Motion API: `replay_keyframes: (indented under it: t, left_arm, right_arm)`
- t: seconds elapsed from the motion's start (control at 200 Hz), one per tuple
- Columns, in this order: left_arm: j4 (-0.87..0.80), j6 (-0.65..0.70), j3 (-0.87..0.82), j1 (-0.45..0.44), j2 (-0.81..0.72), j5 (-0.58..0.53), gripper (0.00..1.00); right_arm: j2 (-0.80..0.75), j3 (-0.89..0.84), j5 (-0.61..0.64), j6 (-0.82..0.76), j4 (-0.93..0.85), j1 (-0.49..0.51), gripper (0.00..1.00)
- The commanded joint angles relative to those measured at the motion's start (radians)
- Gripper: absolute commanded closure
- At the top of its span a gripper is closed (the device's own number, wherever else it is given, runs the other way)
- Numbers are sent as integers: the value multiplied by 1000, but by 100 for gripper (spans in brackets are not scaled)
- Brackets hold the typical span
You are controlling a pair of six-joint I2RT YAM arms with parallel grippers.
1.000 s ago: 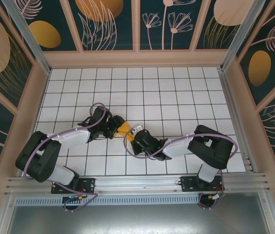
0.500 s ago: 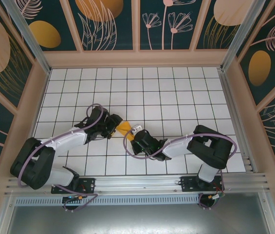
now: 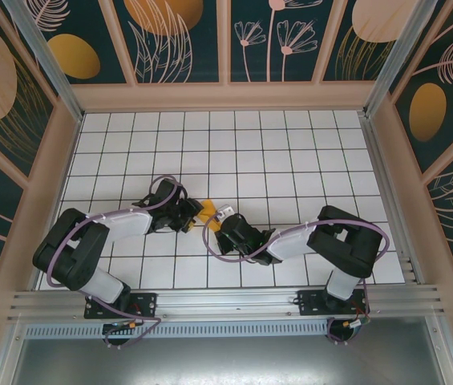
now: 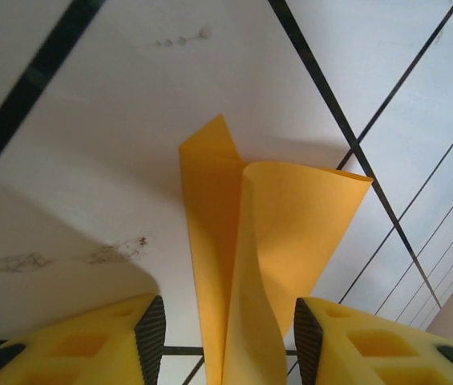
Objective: Fold a paper plane with a square sheet of paper (pick it up from the middle)
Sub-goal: Fold the wing for the fifth time at the center of the table.
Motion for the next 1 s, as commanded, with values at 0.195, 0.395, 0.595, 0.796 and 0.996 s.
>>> replay_keyframes:
  t: [0.195,0.395,0.595,0.796,0.996]
  left_arm:
    - [-19,8,53,-6,9,2,75]
    - [-29,21,61,-6,9,6,84]
    - [-31,29,65,-6,15,15,90]
    - [-25,35,67,-6,24,30,91]
    - [-33,59,72,-5,7,17,83]
  right_arm:
    - [3,-27,8,-35,48,13,93]
    - [-24,-39,-33,-35,53,8,86]
    - [-55,-32,-67,-33,25,5,84]
    - [-47,-33,-39,-25,10,4,85]
    - [-41,-23,-58,-4,1,-3,96]
